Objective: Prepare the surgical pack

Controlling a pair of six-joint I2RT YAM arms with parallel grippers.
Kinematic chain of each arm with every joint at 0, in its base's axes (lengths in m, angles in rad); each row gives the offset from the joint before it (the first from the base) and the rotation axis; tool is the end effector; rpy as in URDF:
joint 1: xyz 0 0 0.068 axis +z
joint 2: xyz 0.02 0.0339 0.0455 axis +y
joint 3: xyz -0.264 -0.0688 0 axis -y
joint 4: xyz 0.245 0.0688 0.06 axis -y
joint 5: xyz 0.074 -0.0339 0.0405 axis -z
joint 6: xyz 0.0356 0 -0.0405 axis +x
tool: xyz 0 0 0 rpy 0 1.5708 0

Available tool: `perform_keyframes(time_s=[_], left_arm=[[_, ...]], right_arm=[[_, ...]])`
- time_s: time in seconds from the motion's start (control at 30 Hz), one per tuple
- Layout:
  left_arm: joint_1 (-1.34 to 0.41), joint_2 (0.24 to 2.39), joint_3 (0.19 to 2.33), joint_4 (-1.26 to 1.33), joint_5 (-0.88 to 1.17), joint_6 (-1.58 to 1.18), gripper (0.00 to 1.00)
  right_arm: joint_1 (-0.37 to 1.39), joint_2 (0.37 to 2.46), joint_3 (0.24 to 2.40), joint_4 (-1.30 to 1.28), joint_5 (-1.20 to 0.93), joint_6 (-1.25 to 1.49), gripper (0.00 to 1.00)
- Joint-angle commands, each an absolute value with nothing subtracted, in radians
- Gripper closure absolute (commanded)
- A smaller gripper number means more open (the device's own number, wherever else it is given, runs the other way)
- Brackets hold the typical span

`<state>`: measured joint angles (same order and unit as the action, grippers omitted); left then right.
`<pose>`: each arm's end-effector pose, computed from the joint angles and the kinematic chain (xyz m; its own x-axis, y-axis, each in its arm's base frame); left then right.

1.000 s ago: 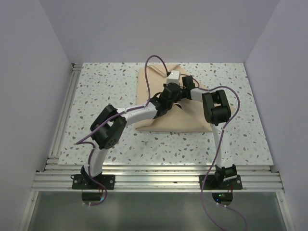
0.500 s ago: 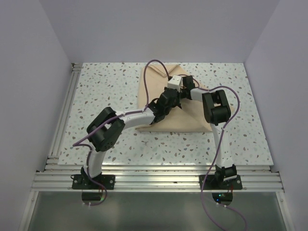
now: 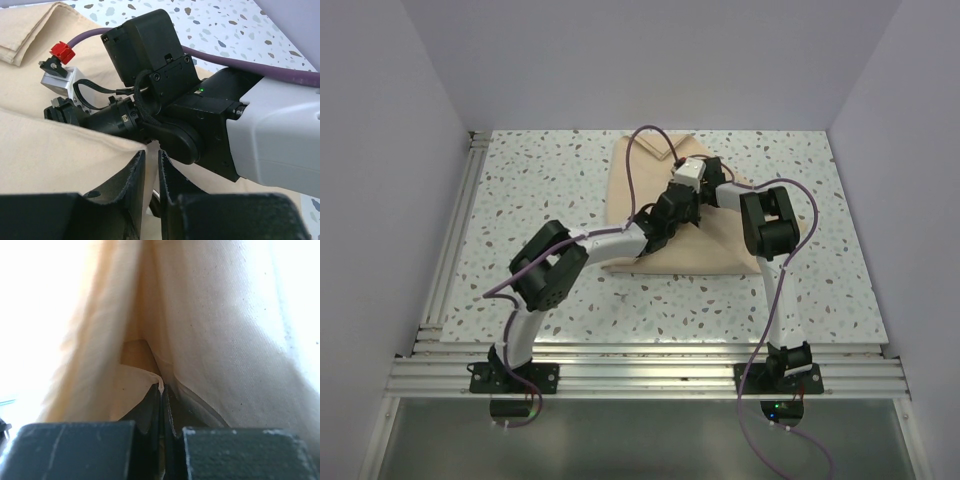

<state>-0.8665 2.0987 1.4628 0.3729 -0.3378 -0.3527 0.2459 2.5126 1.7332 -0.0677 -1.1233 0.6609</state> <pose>0.3260 -0.3655 0.2164 -0.3348 -0.1093 -0.9359 0.4221 0.8706 -0.2527 0.4860 0.1551 0.0723 -0.9938 0.0244 -0.1080 -0.0941 0.3286 0.9398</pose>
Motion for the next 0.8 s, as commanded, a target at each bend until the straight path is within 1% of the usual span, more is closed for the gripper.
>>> perform_keyframes(time_s=[0.0,0.03,0.1,0.13,0.23,0.33,0.43,0.57,0.67,0.77], left_arm=[[-0.874,2.1,1.517,0.43,-0.311,-0.365,0.79],[-0.876,2.099,1.519,0.425,-0.31,-0.365,0.75],[-0.874,2.092,1.528,0.408,-0.31,-0.362,0.69],[-0.874,2.085,1.532,0.399,-0.308,-0.361,0.61],[-0.873,2.054,1.552,0.371,-0.287,-0.35,0.47],[-0.873,2.013,1.571,0.33,-0.272,-0.347,0.38],[-0.871,1.956,1.585,0.252,-0.288,-0.356,0.36],[-0.838,1.849,1.533,0.137,-0.325,-0.389,0.36],[-0.775,1.738,1.413,0.068,-0.325,-0.437,0.36],[-0.685,1.631,1.233,0.017,-0.284,-0.497,0.37]], right_arm=[[0.25,2.606,1.703,-0.107,-1.037,0.611,1.0],[0.25,2.606,1.703,-0.107,-1.04,0.612,1.0],[0.25,2.606,1.704,-0.104,-1.04,0.612,1.0],[0.249,2.608,1.706,-0.104,-1.04,0.614,1.0],[0.249,2.611,1.706,-0.103,-1.042,0.615,1.0],[0.249,2.609,1.707,-0.103,-1.042,0.617,1.0],[0.25,2.611,1.706,-0.101,-1.042,0.617,1.0],[0.25,2.609,1.706,-0.101,-1.042,0.617,1.0],[0.249,2.609,1.704,-0.103,-1.039,0.617,1.0],[0.249,2.606,1.704,-0.104,-1.037,0.617,1.0]])
